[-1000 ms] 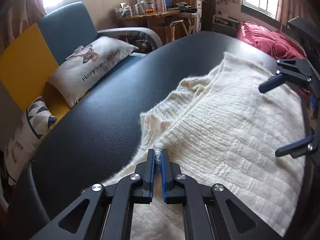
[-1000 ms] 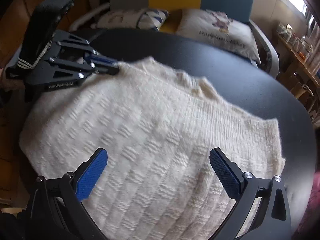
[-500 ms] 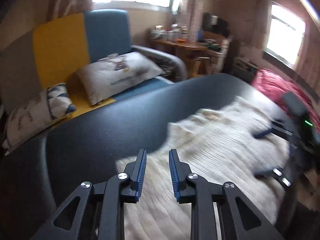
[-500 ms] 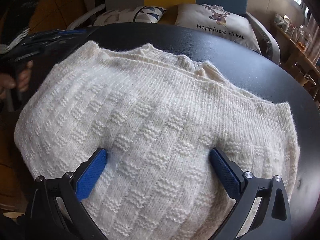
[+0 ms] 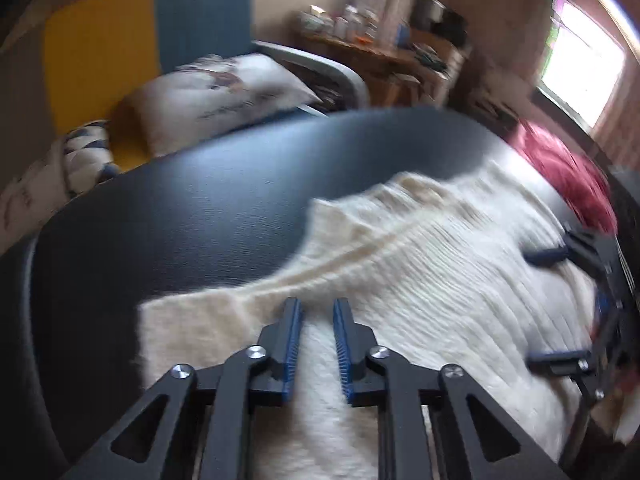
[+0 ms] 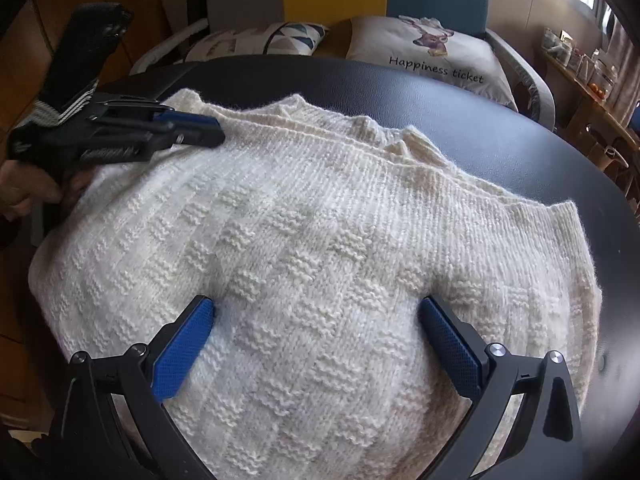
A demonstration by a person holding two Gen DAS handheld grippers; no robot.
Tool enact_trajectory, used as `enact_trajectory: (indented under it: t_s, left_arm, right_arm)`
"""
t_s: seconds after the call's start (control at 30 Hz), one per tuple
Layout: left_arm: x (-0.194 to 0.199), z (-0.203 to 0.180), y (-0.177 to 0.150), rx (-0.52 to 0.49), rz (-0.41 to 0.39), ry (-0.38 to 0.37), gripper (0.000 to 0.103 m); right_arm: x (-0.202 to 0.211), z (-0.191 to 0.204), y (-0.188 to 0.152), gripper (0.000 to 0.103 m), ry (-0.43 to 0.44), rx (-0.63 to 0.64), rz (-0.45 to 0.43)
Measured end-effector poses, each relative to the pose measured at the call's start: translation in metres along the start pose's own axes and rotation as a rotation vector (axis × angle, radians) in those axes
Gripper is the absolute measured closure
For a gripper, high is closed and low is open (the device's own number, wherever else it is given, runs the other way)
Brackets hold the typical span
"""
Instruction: Fold clothes
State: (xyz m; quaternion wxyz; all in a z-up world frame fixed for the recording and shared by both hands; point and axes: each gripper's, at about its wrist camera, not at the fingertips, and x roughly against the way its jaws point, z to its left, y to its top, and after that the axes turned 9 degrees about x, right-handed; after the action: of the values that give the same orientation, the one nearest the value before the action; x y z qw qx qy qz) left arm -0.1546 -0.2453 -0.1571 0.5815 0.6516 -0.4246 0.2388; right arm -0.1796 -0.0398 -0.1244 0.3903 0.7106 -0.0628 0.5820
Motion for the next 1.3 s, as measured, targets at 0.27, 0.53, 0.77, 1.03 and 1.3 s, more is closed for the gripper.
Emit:
enact_trajectory:
  t_s: [0.27, 0.53, 0.77, 1.03, 1.3]
  left_arm:
    - [0.016, -0.013, -0.007, -0.074, -0.016, 0.051, 0.08]
    - [0.045, 0.0, -0.015, 0.076, -0.068, 0.051, 0.077]
    - [0.114, -0.046, -0.094, 0.042, -0.101, -0.07, 0.076]
    - [0.112, -0.055, -0.143, 0.209, -0.091, -0.009, 0.075]
    - [0.137, -0.108, -0.123, 0.049, -0.104, -0.166, 0.074]
  right_arm:
    - [0.0, -0.002, 0.003, 0.0, 0.015, 0.005, -0.011]
    - [0.022, -0.011, 0.007, 0.0, 0.057, -0.051, 0.001]
    - [0.078, -0.016, -0.042, 0.0, 0.046, -0.04, -0.018]
    - [0.058, -0.023, -0.111, 0.0, -0.012, -0.142, 0.058]
    - [0.126, -0.087, -0.196, 0.0, 0.366, -0.332, -0.214]
